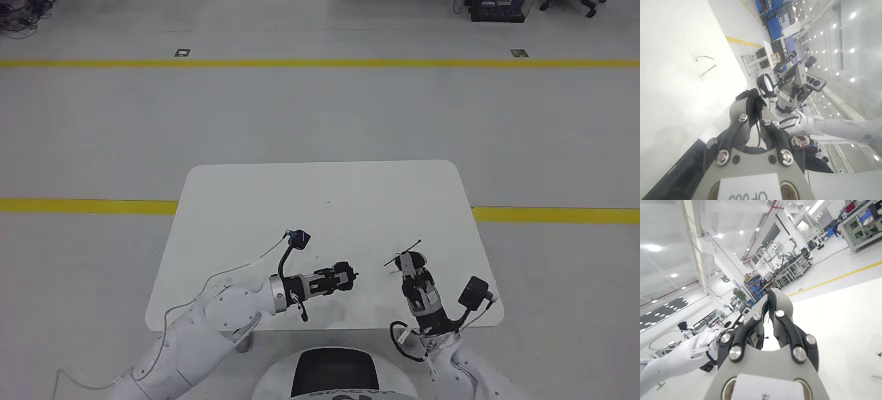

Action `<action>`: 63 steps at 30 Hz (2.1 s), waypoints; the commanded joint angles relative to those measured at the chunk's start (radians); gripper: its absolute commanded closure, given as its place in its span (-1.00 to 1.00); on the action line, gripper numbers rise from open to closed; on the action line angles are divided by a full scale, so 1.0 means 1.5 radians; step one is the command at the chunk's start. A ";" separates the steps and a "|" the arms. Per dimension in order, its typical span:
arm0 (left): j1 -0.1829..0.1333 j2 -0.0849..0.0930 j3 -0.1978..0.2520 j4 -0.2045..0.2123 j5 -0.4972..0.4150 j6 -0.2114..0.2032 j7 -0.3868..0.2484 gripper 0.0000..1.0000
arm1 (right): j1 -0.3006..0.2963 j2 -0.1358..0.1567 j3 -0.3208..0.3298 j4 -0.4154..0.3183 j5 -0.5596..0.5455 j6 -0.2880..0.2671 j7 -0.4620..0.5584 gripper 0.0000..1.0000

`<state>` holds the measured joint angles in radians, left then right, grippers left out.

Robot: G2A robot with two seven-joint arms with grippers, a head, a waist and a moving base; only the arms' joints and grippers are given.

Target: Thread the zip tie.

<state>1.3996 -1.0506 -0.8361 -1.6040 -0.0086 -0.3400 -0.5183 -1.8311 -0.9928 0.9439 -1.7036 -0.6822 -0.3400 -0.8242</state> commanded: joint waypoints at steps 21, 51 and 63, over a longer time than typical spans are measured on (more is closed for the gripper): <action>0.000 0.000 0.000 0.000 0.000 0.000 0.000 1.00 | 0.083 -0.004 -0.112 0.108 -0.036 0.000 -0.134 1.00; 0.000 0.000 0.000 0.000 0.000 0.000 0.000 1.00 | 0.180 -0.060 -0.231 0.233 -0.027 0.000 -0.255 1.00; 0.000 0.000 0.000 0.000 0.000 0.000 0.000 1.00 | 0.181 -0.071 -0.232 0.242 -0.032 0.000 -0.246 1.00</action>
<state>1.3996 -1.0506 -0.8361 -1.6040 -0.0086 -0.3400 -0.5183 -1.5595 -1.0982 0.5966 -1.3412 -0.7289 -0.3400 -1.1928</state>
